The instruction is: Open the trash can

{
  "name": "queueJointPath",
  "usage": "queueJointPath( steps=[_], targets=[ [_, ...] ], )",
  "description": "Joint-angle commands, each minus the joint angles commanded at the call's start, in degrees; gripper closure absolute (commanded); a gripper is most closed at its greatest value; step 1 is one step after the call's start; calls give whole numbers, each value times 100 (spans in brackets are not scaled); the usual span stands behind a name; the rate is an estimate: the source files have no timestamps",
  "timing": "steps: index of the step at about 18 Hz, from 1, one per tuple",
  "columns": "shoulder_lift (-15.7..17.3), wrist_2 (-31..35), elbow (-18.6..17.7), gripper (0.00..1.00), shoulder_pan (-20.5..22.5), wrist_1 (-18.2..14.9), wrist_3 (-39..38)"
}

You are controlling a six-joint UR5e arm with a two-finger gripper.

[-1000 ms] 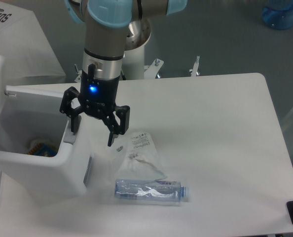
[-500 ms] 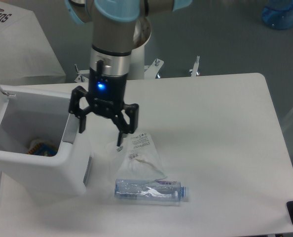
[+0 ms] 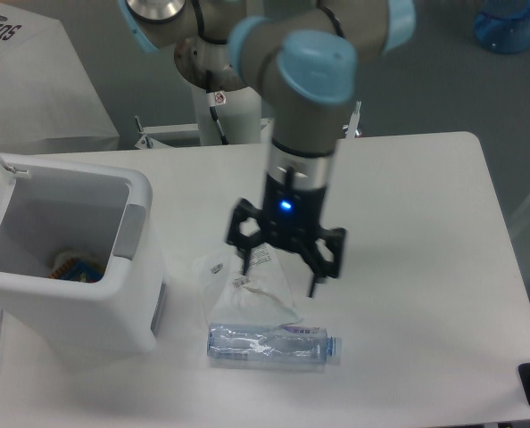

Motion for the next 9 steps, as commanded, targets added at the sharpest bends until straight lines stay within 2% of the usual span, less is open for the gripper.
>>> queueJointPath(
  steps=[4,9],
  targets=[
    [-492,466,255,0,246,-9,1047],
    [-862,748,571,0,537,-97,1979]
  ],
)
